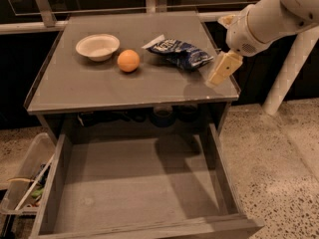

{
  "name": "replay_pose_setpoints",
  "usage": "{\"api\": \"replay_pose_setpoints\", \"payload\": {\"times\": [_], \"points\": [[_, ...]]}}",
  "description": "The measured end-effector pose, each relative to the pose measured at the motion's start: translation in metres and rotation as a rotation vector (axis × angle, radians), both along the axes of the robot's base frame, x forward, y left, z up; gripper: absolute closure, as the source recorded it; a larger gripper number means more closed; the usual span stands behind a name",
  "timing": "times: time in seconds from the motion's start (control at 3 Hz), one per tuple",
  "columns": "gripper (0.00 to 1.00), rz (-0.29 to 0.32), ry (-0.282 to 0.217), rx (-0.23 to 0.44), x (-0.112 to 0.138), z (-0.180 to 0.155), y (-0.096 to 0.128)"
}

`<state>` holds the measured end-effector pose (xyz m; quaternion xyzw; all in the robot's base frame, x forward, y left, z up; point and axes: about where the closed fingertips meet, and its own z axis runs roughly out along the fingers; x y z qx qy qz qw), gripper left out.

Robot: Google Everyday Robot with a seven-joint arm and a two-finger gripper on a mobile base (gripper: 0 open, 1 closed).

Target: Place blue chip bag into top drawer

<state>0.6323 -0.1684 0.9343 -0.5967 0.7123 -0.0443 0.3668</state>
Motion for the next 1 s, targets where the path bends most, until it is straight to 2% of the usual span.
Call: {"api": "replay_pose_setpoints", "payload": {"times": [0.33,1.0], "points": [[0.0,0.017,0.019,0.054,0.024,-0.01,0.013],[0.0,0.039,0.133,0.216,0.084,-0.038,0.034]]}}
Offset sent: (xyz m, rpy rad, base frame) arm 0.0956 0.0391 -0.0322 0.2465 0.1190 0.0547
